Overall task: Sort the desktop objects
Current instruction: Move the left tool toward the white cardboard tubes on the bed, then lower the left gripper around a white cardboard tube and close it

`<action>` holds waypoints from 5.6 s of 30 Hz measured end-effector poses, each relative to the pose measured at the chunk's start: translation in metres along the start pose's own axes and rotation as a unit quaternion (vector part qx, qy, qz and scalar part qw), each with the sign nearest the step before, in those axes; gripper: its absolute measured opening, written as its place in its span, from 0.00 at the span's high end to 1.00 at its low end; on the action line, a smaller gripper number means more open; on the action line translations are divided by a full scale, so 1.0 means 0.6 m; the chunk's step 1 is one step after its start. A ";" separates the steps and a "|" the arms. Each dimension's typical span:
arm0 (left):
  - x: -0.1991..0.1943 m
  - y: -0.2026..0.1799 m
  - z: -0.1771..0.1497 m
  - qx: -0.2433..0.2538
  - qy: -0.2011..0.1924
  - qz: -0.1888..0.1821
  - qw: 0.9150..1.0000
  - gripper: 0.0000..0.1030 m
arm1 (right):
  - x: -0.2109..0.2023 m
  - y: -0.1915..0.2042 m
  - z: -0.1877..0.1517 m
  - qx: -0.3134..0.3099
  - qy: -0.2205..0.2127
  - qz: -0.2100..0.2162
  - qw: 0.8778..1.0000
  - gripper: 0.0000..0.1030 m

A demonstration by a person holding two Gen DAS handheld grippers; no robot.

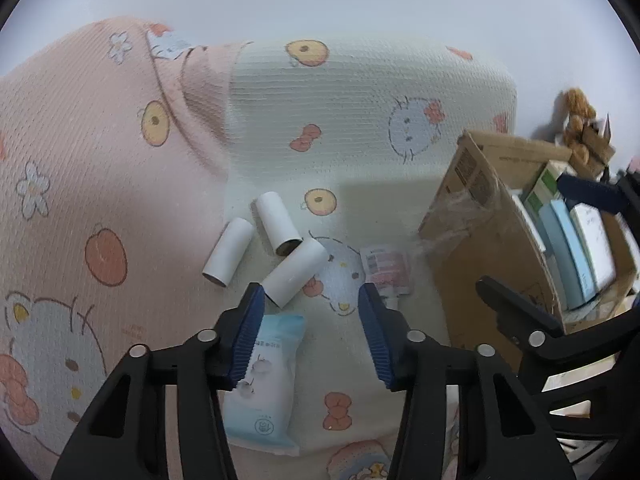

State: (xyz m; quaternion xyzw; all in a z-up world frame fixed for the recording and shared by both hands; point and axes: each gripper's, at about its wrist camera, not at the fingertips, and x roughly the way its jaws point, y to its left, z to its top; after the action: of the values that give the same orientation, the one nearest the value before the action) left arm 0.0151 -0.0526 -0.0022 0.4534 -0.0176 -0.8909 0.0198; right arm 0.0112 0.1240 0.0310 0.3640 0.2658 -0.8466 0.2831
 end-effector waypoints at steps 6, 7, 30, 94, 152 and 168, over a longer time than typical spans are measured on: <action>-0.001 0.036 -0.008 -0.037 -0.011 -0.006 0.999 0.62 | 0.001 0.039 0.016 -0.035 -0.002 0.027 0.999 0.06; 0.000 0.041 -0.010 -0.042 -0.010 -0.006 0.999 0.62 | 0.003 0.045 0.018 -0.041 -0.002 0.030 0.999 0.06; 0.064 0.195 -0.064 -0.186 -0.065 0.038 0.980 0.62 | 0.108 0.099 0.026 -0.017 -0.021 0.096 0.995 0.06; 0.344 0.072 0.001 -0.180 0.151 -0.211 0.949 0.53 | 0.361 0.081 -0.042 0.145 0.020 0.155 0.977 0.25; 0.337 0.066 0.095 -0.064 0.157 -0.161 0.972 0.52 | 0.402 0.077 -0.043 0.247 0.074 0.175 0.950 0.24; 0.390 0.080 0.085 -0.149 0.216 -0.251 0.932 0.50 | 0.411 0.065 -0.039 0.240 0.057 0.163 0.955 0.29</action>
State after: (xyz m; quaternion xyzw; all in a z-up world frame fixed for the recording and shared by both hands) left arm -0.1629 -0.1121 -0.1590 0.6168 0.2342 -0.7394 -0.1341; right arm -0.0938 0.0415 -0.1814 0.5075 0.0072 -0.8056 0.3058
